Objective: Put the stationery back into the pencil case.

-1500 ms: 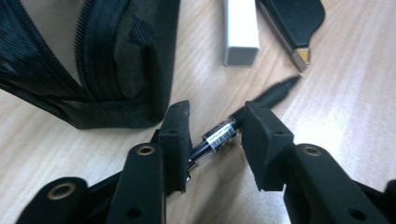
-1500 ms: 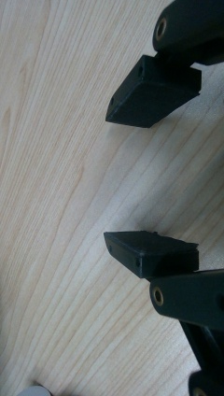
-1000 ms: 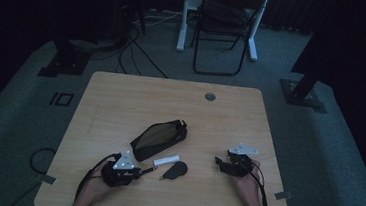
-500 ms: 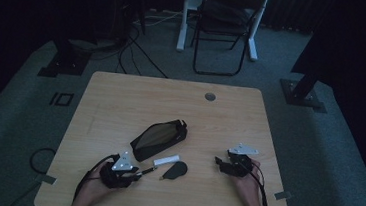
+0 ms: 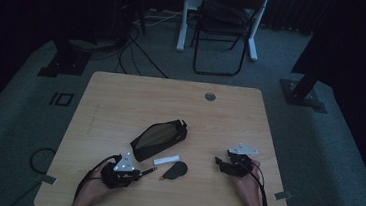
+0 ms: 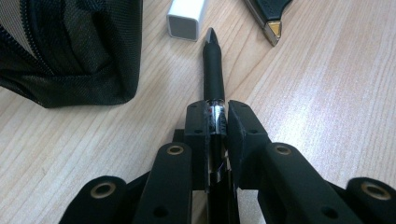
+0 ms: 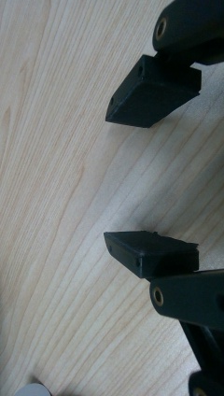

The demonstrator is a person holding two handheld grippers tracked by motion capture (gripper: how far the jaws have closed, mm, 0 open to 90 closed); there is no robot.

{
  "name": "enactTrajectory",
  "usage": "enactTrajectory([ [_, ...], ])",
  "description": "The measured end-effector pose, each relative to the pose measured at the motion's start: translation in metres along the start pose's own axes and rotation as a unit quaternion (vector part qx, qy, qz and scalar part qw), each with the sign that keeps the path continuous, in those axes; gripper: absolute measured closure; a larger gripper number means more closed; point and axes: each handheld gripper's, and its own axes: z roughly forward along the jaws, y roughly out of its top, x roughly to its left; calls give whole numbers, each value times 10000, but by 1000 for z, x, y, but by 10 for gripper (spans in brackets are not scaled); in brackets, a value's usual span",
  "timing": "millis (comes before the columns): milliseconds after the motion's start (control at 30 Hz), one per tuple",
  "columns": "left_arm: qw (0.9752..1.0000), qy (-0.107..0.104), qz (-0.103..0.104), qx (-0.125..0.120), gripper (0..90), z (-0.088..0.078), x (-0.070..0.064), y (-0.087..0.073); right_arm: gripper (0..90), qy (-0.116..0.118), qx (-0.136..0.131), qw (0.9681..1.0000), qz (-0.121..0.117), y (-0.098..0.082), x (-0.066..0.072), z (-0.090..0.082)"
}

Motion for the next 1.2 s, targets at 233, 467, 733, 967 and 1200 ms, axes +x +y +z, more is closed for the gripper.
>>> enactTrajectory([
  [233, 10000, 47, -60, 7, 793, -1, 1, -1, 364, 9, -2, 10000, -8, 0, 0, 0],
  [467, 9997, -51, -154, -205, 793, -7, 2, 0, 364, 8, -2, 10000, -7, 0, 0, 0],
  [733, 9988, -148, -203, -422, 793, -12, 0, 4, 364, 9, -1, 10000, -6, 0, 0, 0],
  [967, 9966, -275, -295, -721, 793, -20, -1, 7, 364, 10, -1, 10000, -4, 0, 0, 0],
  [1200, 9959, -269, -287, -814, 793, -25, -3, 10, 363, 14, -1, 10000, -3, 0, 0, 0],
])
